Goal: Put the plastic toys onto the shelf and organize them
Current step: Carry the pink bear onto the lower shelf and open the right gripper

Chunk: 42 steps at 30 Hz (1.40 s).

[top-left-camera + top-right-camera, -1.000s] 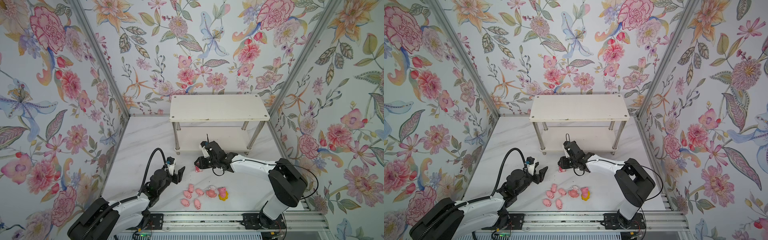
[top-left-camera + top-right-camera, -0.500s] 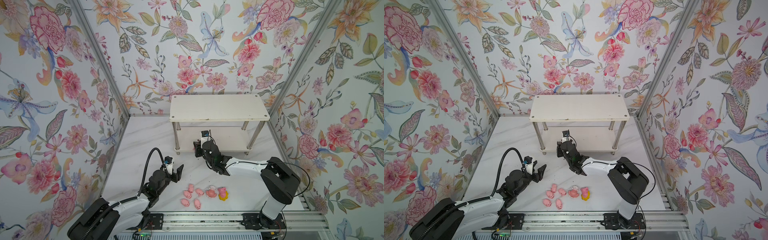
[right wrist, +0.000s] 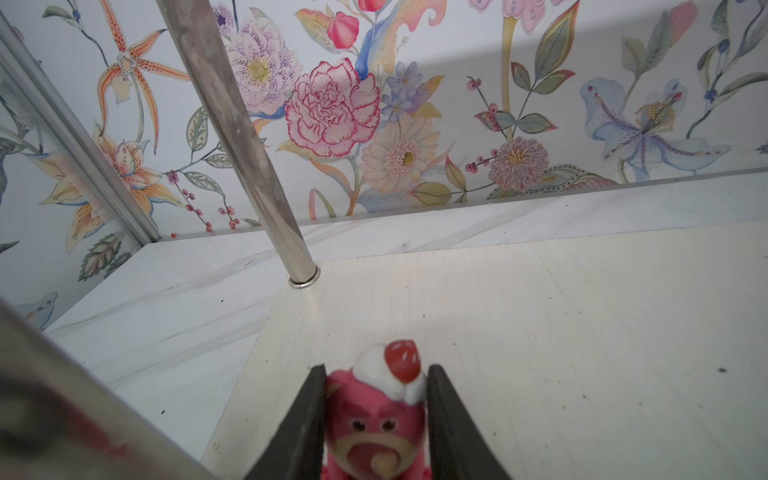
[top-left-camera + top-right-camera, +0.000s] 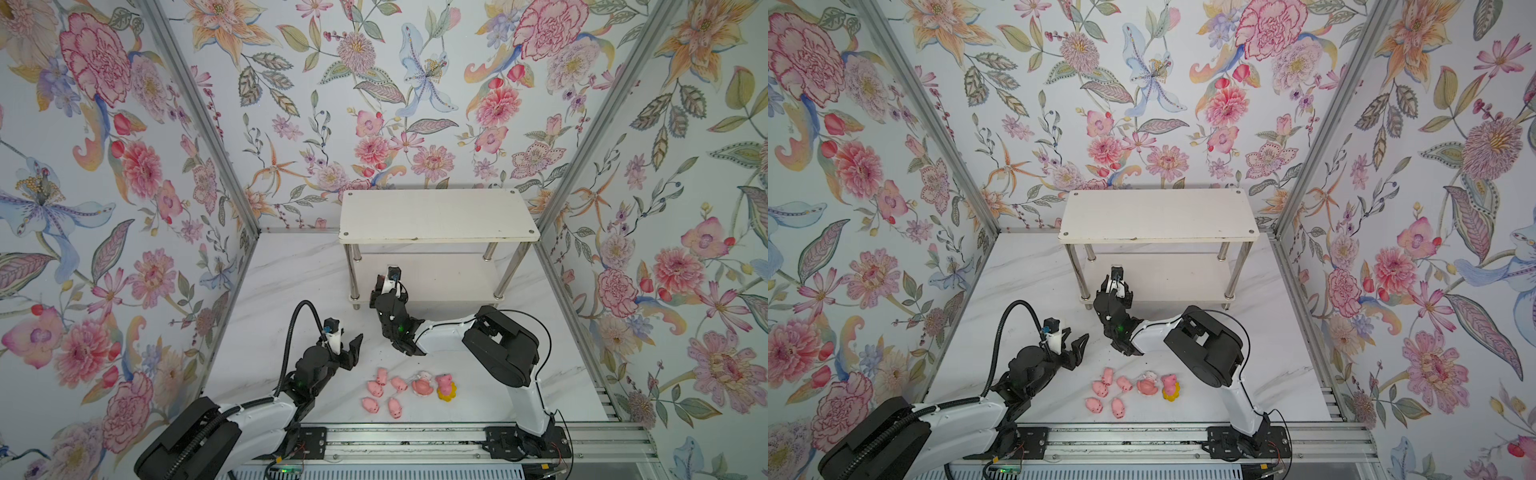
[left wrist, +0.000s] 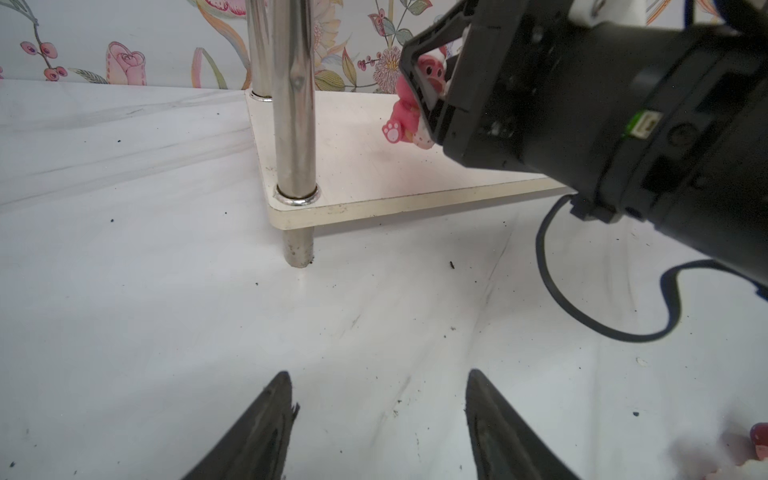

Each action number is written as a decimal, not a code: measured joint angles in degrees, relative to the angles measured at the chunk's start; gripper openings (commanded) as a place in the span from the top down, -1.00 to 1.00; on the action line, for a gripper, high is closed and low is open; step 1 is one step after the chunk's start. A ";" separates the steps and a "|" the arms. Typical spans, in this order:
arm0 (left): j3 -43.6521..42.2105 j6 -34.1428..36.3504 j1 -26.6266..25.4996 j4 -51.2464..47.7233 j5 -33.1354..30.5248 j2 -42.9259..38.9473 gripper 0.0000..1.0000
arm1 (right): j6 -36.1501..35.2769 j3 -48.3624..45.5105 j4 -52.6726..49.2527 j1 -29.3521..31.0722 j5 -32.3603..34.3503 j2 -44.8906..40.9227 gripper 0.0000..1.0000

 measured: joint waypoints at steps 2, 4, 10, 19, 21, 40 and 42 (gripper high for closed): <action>-0.04 -0.52 0.00 0.79 0.02 0.57 -0.34 | -0.33 0.26 0.59 0.00 1.53 0.39 0.75; -0.07 -1.03 0.00 1.70 0.04 1.29 -0.34 | -0.44 0.57 1.05 0.02 2.62 0.72 0.75; -0.26 -1.81 0.00 4.09 0.48 3.52 -0.34 | -0.07 1.42 1.53 0.83 4.00 2.71 0.73; -0.31 -2.21 0.00 9.14 0.57 6.32 -0.36 | 3.02 1.51 0.44 2.29 4.63 4.33 0.70; -0.33 -2.34 0.00 9.86 0.74 6.88 -0.36 | 3.39 1.51 0.42 2.67 5.22 4.33 0.69; -0.39 -3.89 0.00 12.09 3.50 6.91 -0.44 | 3.74 1.51 0.57 6.12 8.79 5.62 -0.31; -0.39 -3.89 0.13 12.09 3.50 6.64 -0.48 | 3.76 1.51 0.37 6.12 8.63 5.62 -0.41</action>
